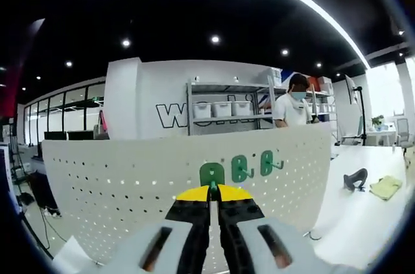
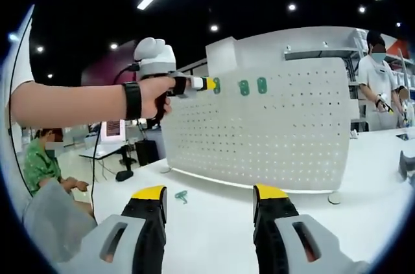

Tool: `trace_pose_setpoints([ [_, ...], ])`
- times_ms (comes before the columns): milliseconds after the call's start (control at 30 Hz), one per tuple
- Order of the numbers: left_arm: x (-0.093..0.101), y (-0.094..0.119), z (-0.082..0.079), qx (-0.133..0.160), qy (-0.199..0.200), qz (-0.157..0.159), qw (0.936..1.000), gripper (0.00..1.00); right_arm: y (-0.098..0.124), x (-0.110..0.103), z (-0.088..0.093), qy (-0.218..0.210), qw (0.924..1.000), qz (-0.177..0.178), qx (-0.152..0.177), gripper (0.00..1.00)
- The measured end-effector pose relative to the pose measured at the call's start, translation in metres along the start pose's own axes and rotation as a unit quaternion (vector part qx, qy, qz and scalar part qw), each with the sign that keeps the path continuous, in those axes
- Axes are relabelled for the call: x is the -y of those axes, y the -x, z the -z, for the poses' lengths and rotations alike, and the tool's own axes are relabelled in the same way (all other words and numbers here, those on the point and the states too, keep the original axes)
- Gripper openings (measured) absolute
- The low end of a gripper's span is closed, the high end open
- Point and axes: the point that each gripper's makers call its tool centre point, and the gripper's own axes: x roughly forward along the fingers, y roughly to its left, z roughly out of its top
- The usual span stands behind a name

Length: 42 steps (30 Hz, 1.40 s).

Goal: Insert the hook assembly into the mounting plate slot until the hook locks in place.

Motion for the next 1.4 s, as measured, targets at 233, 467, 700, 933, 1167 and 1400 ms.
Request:
trace_pose_setpoints([
  [233,-0.001,-0.011,0.002,-0.006,-0.008,-0.008,0.9999,0.03,-0.001,0.004,0.0,-0.003,1.0,0.0,-0.001,0.54],
  [467,-0.004,-0.016,0.007,-0.018,-0.012,-0.011,0.9997,0.03,0.002,0.005,0.005,-0.013,0.9999,0.003,-0.003,0.54],
  [700,-0.007,-0.026,0.01,-0.023,-0.008,-0.017,0.9996,0.03,0.003,0.007,0.005,-0.011,0.9999,0.003,-0.005,0.55],
  [933,-0.007,-0.034,0.008,-0.023,-0.011,-0.02,0.9995,0.03,0.004,0.008,0.007,-0.018,0.9998,0.003,-0.004,0.55],
  [1167,-0.011,-0.041,0.008,-0.024,-0.003,-0.025,0.9994,0.03,0.005,0.007,0.011,-0.024,0.9997,0.004,-0.006,0.55],
  [1400,-0.01,-0.046,0.003,-0.014,0.005,-0.026,0.9995,0.03,0.006,0.007,0.018,-0.03,0.9995,0.006,-0.012,0.55],
])
